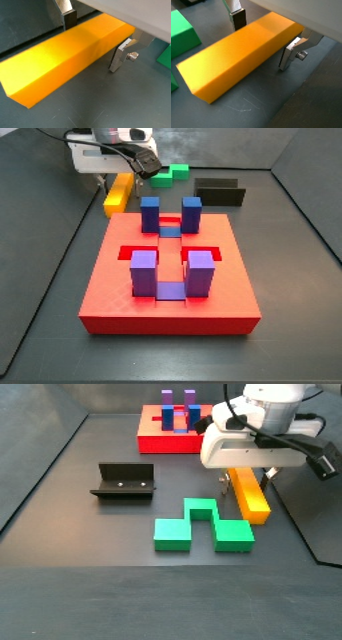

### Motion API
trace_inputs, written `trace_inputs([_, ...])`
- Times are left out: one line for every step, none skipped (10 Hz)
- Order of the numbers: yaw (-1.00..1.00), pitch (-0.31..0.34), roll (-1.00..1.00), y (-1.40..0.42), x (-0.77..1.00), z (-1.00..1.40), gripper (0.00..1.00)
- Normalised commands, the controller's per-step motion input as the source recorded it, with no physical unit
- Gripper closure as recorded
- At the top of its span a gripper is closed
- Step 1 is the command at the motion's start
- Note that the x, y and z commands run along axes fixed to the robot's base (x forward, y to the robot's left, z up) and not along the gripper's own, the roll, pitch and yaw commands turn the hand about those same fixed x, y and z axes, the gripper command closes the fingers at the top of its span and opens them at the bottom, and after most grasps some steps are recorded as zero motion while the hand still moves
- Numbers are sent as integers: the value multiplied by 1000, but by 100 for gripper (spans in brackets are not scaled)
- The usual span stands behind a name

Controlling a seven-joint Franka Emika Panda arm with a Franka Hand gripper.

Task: Pick up the yellow object. Move up. Move to above the board. Insert the yellow object.
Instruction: Pick up the yellow object.

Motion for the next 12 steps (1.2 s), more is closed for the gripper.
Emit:
trace_inputs([0,-24,-74,0,-100,-74,0])
trace_inputs([0,0,4,0,0,0,0])
trace_inputs([0,0,17,-23,0,0,0])
trace_inputs([-89,0,-9,0,0,-9,0])
trace_inputs([-54,0,0,0,0,0,0])
trace_inputs([-46,6,0,0,0,0,0])
trace_inputs([-40,0,0,0,0,0,0])
trace_inputs([-29,0,0,-80,0,54,0])
trace_inputs([-51,0,0,-100,0,54,0])
trace_inputs([-54,0,0,-49,0,0,0])
trace_inputs([-37,0,0,-23,0,0,0])
trace_inputs([-26,0,0,0,-49,0,0])
